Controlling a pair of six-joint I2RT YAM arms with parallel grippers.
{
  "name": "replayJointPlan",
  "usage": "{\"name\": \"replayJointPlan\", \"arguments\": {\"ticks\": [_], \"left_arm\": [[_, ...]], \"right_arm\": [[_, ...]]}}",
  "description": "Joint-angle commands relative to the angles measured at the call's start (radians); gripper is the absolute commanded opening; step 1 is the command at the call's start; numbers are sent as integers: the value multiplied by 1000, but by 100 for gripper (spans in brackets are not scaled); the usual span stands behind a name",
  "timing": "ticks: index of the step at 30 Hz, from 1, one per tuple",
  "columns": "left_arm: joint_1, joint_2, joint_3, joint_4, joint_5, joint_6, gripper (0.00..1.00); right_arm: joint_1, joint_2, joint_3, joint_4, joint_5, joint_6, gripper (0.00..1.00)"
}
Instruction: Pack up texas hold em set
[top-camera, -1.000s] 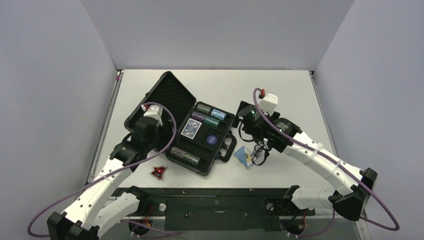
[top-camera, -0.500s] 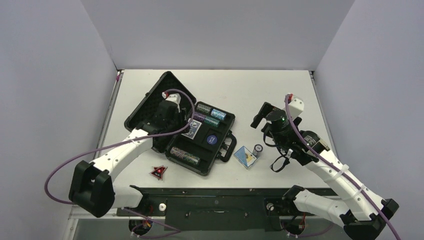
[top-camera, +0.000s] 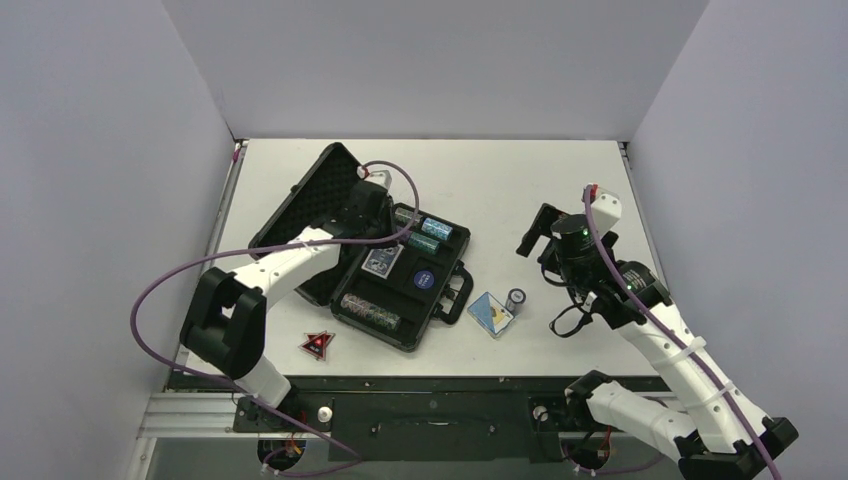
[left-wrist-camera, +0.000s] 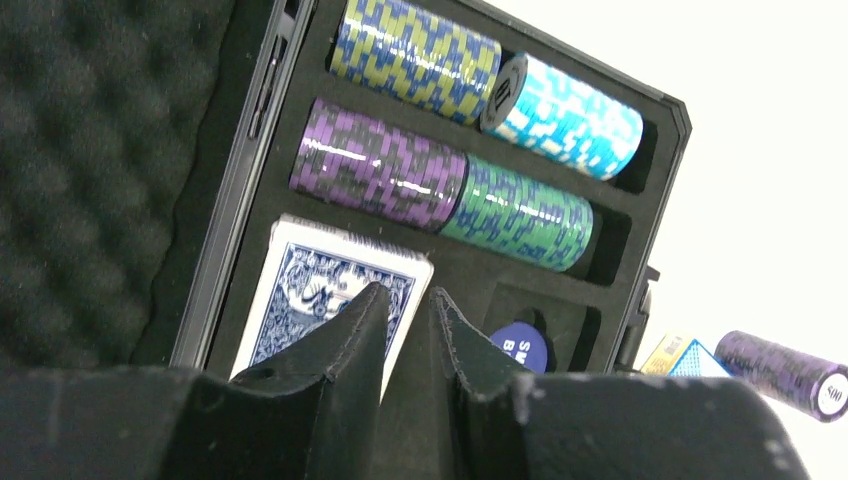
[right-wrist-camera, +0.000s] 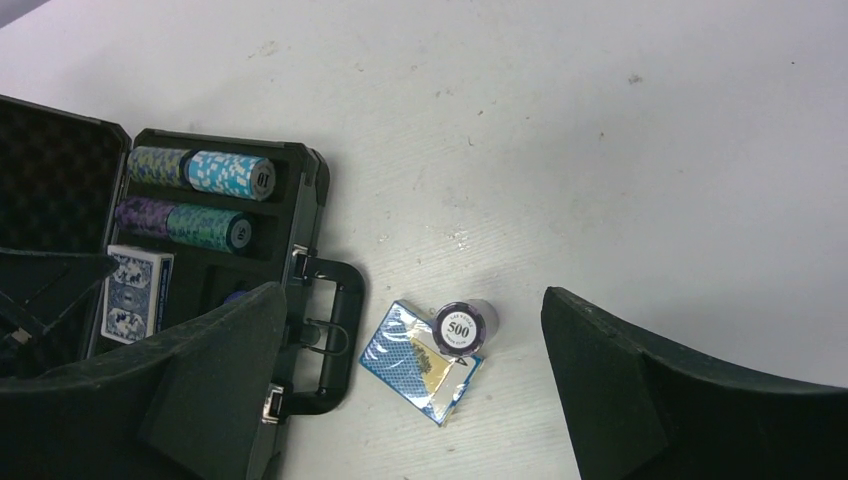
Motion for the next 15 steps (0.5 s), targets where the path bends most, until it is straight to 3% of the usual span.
{"name": "replayJointPlan", "arguments": {"ticks": [1,15], "left_arm": [[-5,48,88,20,-30,15,19],[-3,95,47,17,-60,30,16]], "right_arm": [[-19,13,12,9,-50,-46,94],[-50,7,-31,23,-96,-37,93]]}}
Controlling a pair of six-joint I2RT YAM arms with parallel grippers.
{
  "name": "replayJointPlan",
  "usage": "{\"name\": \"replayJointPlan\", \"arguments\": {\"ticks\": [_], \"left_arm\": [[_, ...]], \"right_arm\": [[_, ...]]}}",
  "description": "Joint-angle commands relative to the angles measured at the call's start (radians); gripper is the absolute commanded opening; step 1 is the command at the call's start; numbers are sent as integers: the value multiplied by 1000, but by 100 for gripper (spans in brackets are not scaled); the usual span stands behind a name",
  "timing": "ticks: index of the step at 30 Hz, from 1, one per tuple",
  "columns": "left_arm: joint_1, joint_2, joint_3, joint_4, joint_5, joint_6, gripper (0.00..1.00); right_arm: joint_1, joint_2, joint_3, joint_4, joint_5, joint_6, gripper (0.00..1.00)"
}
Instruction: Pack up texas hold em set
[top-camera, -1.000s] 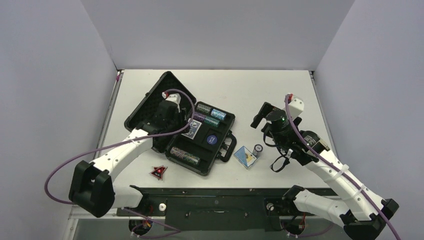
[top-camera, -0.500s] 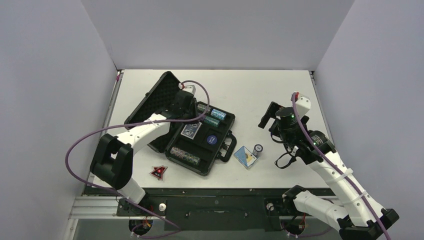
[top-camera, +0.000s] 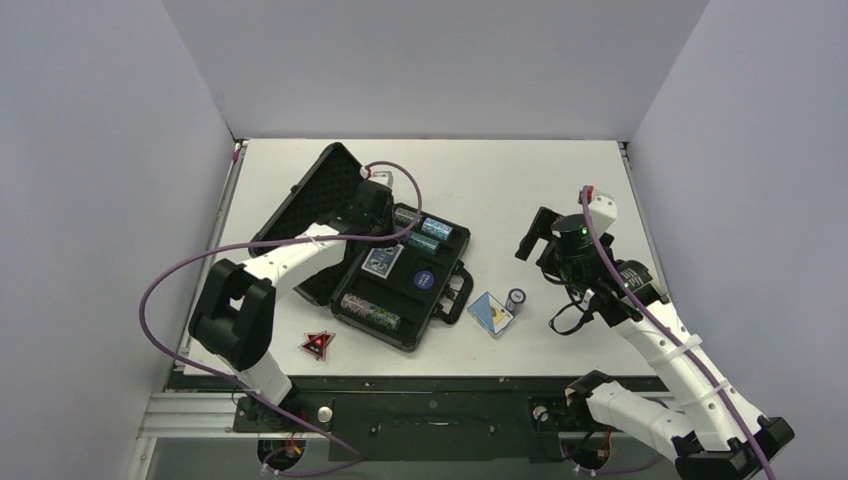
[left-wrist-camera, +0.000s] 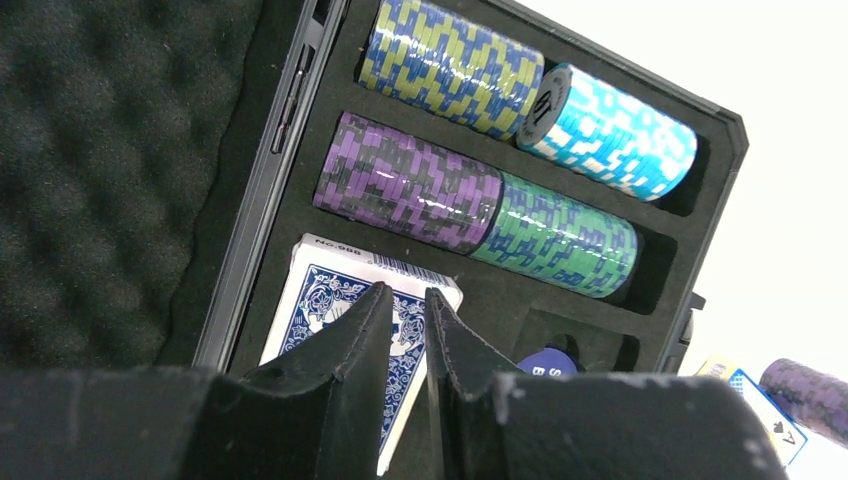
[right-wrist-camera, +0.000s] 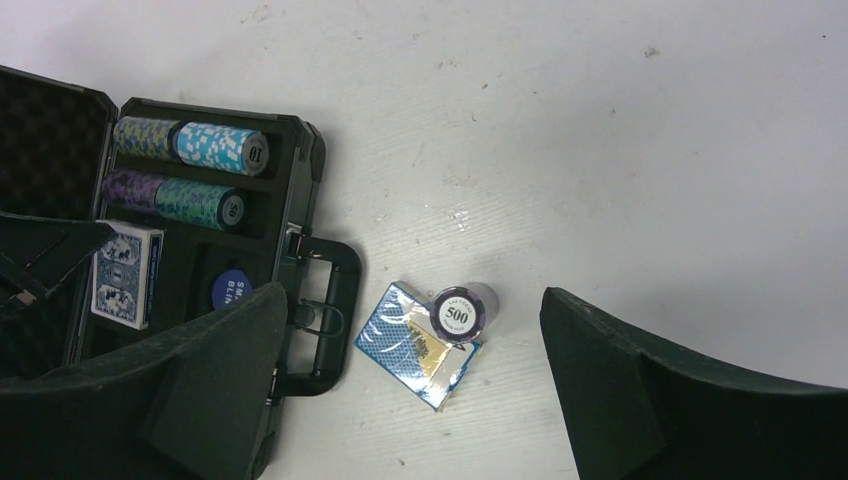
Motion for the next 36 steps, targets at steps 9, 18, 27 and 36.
{"name": "replayJointPlan", "arguments": {"ticks": [9,18,27,36], "left_arm": [[3,60,-110,27,2,-19,16],[1,23,-229,21,-22,-73,16],[0,35,-248,-9,-25,-113,16],[-11,-17,-171,-38,-23,-99,19]], "right_arm": [[-13,7,-30,32,-44,-7,92],[-14,20,-39,39,-58,-6,92],[-14,10,-43,37,-61,-6,92],[-14,3,-40,33,-49,-8,92]]}}
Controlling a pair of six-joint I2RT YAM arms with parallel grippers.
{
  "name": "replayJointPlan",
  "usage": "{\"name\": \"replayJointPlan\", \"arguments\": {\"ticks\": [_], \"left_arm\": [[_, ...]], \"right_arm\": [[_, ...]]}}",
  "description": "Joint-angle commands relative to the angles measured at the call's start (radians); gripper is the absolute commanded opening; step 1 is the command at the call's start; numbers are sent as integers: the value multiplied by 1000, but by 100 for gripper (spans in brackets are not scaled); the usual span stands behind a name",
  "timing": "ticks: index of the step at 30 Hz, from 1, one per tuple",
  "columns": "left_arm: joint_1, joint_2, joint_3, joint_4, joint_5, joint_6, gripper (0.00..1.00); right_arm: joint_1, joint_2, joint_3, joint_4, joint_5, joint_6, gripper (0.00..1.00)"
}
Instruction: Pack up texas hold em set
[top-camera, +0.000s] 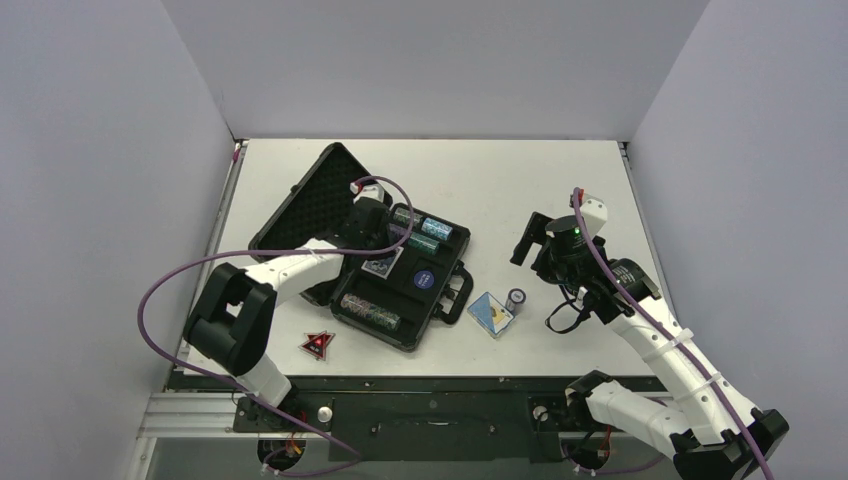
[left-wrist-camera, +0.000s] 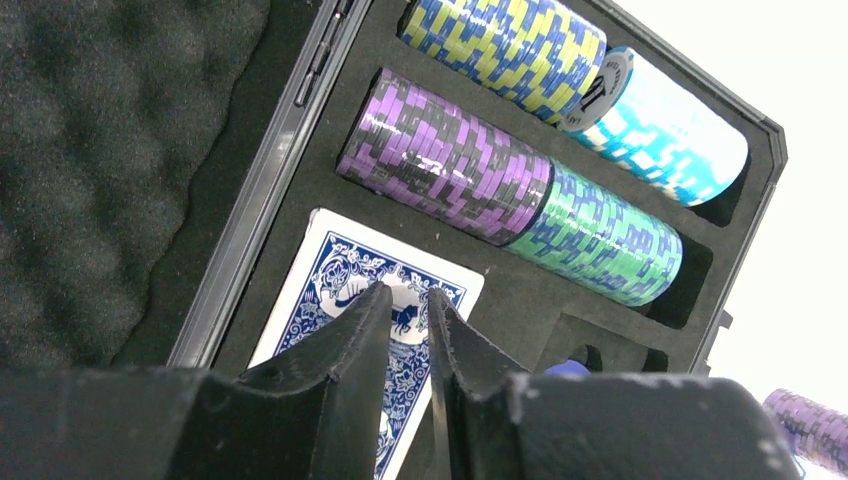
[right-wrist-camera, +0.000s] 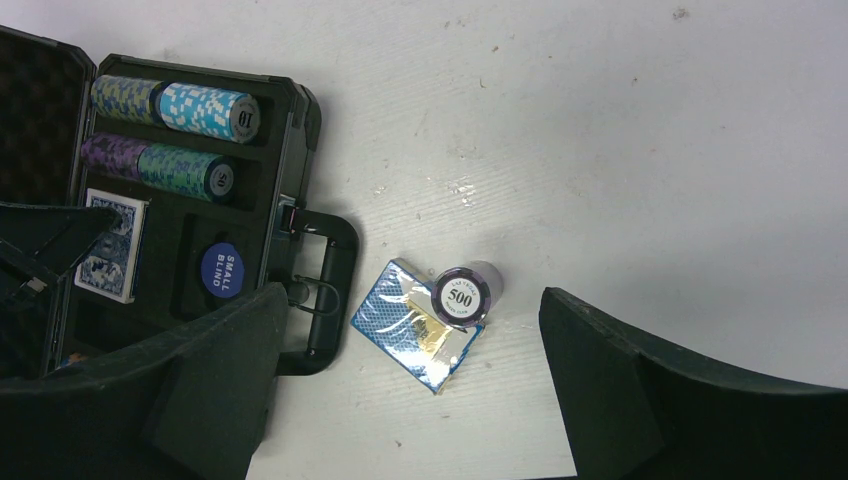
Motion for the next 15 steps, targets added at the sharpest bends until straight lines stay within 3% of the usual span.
{"name": "replayJointPlan", "arguments": {"ticks": [1,10,15], "left_arm": [[-11,-11,19,-212,0,12,22],[-12,-142,70,-305,-38,15,55],[-12,-242,77,-406,-52,-11,64]], "right_arm": [[-7,-19,-2,26,13,-9,92],[-7,-24,-3,27,19,-8,92],[-7,-24,-6,30,14,-10,92]]}}
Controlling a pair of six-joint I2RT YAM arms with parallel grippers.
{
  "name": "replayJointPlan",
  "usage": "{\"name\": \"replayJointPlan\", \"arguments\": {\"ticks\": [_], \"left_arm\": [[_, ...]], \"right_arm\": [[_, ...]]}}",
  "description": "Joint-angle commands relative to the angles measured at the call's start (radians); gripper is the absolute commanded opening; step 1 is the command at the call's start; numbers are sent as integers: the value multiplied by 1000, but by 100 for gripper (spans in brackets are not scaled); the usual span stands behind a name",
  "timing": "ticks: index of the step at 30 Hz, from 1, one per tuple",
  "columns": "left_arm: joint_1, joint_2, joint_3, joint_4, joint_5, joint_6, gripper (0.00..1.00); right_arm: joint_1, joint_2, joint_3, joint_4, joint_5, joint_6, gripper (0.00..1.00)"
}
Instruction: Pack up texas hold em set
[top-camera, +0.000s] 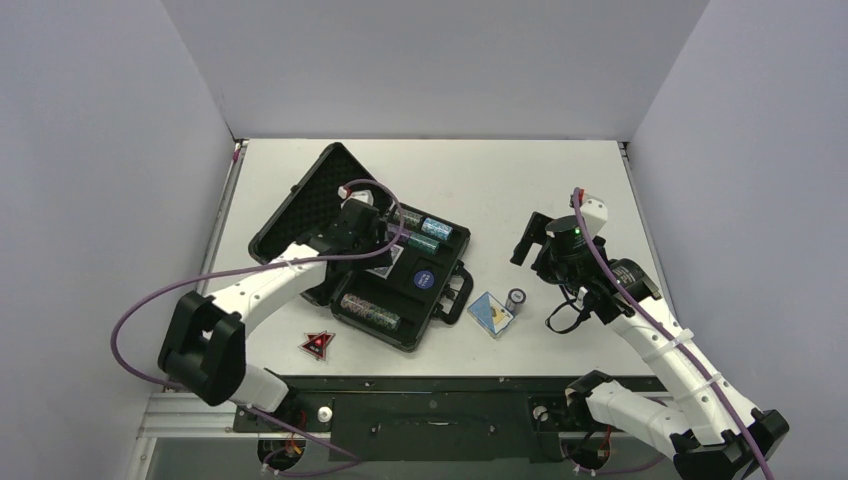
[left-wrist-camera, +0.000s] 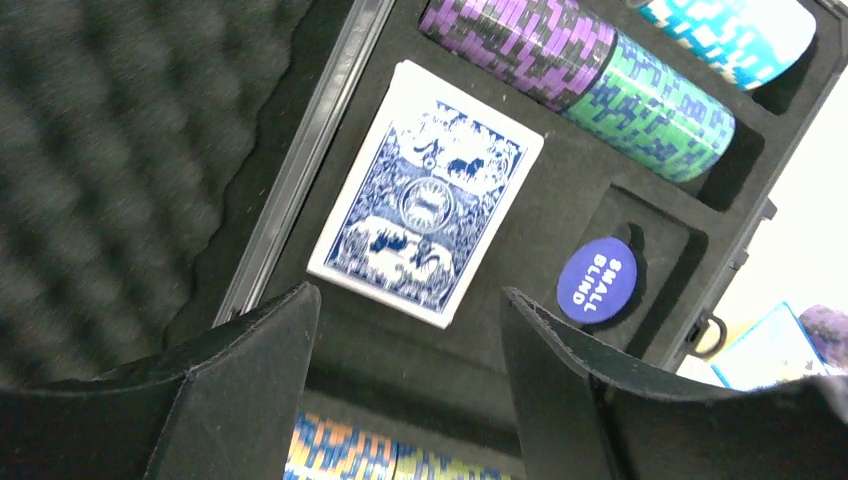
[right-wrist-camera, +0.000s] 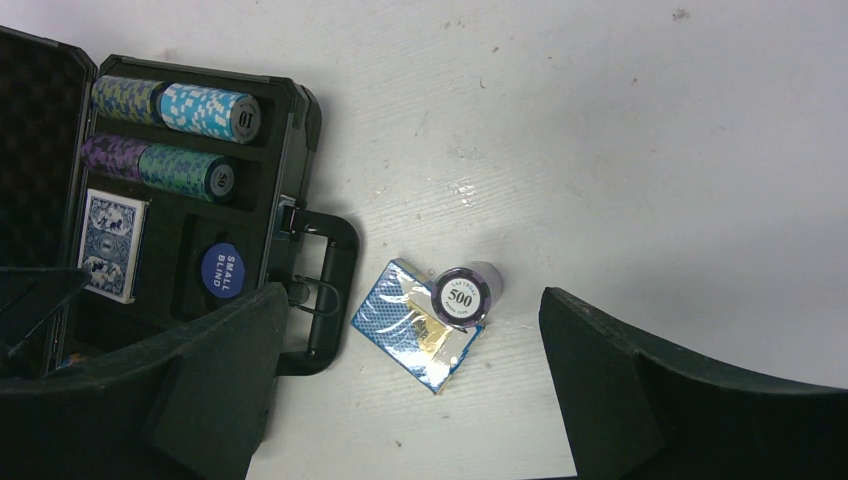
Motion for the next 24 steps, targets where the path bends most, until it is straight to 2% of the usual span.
{"name": "replayJointPlan", "arguments": {"ticks": [1,13,24], "left_arm": [[-4,-130,45,-131,-31,-24,65],[-12,-437,-69,-348,-101,-123,68],[-13,-588,-129,-547,-109,-238,68]], "right_arm": [[-7,-22,-6,31,10,-10,92],[-7,-9,-27,53,-25,-12,92],[-7,35,-27,43,-68,-46,92]]}}
